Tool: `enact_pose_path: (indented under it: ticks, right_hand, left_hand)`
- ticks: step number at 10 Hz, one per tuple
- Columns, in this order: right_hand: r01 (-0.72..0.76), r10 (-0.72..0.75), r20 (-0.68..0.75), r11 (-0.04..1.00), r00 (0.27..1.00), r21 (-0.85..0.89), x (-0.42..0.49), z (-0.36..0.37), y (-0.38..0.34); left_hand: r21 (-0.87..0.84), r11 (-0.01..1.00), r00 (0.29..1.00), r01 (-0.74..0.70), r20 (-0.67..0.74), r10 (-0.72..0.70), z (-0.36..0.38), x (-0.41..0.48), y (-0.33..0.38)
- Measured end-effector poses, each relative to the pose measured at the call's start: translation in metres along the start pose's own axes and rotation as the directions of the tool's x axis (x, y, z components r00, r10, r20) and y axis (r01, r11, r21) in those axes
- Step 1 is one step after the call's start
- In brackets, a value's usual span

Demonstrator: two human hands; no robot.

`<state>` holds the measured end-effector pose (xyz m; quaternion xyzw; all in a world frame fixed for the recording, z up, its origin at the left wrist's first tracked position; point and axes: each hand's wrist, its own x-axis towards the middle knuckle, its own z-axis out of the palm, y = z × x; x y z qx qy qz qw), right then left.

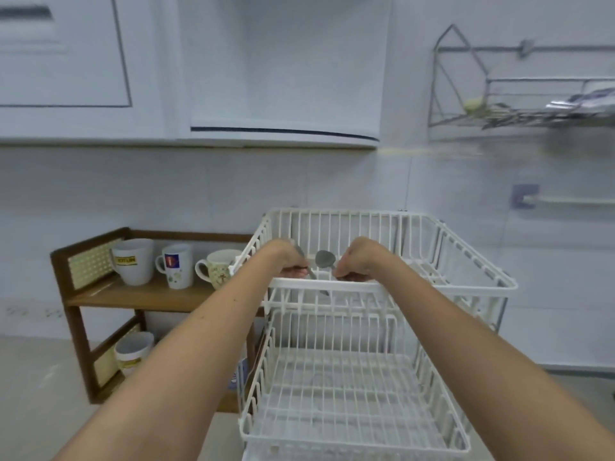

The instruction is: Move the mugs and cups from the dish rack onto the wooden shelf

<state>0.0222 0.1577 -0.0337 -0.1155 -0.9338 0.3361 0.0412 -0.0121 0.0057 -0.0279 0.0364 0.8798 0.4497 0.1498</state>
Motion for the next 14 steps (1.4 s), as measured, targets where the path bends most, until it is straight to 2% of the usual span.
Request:
enact_pose_path:
  ticks: [1, 2, 3, 4, 5, 6, 7, 9, 11, 12, 13, 14]
  right_hand:
    - [0.009, -0.008, 0.018, 0.997, 1.000, -0.077, 0.004, 0.001, -0.001]
    - [0.016, -0.009, 0.025, 0.956, 1.000, -0.293, -0.001, 0.005, -0.003]
    - [0.016, -0.007, 0.026, 0.936, 1.000, -0.352, -0.004, 0.007, -0.004]
    - [0.028, -0.020, 0.024, 0.911, 1.000, -0.411, -0.004, 0.008, -0.003]
    - [0.034, -0.026, 0.025, 0.904, 0.999, -0.425, -0.007, 0.007, -0.005]
    - [0.073, -0.053, 0.059, 0.908, 0.997, -0.412, -0.006, 0.009, -0.007]
    - [0.111, -0.086, 0.080, 0.901, 0.993, -0.419, -0.004, 0.011, -0.008]
    - [0.151, -0.128, 0.084, 0.899, 0.988, -0.411, -0.003, 0.012, -0.008]
    - [0.176, -0.153, 0.088, 0.894, 0.984, -0.412, 0.000, 0.013, -0.008]
    - [0.184, -0.181, 0.046, 0.896, 0.982, -0.404, -0.005, 0.008, -0.010]
    - [0.187, -0.197, 0.004, 0.925, 0.980, -0.331, -0.010, 0.005, -0.010]
    - [0.175, -0.185, -0.079, 0.977, 0.979, -0.119, -0.018, -0.001, -0.012]
  left_hand:
    - [0.301, 0.953, 0.998, -0.042, -0.038, 0.056, 0.000, 0.005, -0.001]
    - [0.608, 0.793, 0.994, -0.036, -0.061, 0.091, 0.000, 0.005, -0.002]
    - [0.672, 0.740, 0.997, -0.029, -0.031, 0.067, 0.003, 0.007, -0.001]
    - [0.676, 0.737, 0.999, 0.003, -0.031, 0.024, 0.004, 0.008, 0.001]
    - [0.682, 0.731, 1.000, 0.004, -0.024, 0.017, 0.005, 0.007, 0.002]
    - [0.747, 0.664, 1.000, -0.022, 0.031, -0.002, 0.008, 0.010, 0.002]
    - [0.764, 0.644, 0.999, -0.035, 0.050, -0.005, 0.009, 0.012, 0.002]
    - [0.815, 0.577, 0.999, -0.052, 0.040, 0.033, 0.008, 0.015, 0.000]
    - [0.750, 0.659, 0.995, -0.061, -0.010, 0.102, 0.007, 0.019, -0.004]
    - [0.684, 0.725, 0.968, -0.088, -0.111, 0.223, 0.004, 0.008, -0.003]
    - [0.584, 0.802, 0.953, -0.124, -0.156, 0.261, 0.001, -0.001, -0.002]
    - [0.393, 0.893, 0.939, -0.220, -0.161, 0.302, -0.003, -0.011, 0.001]
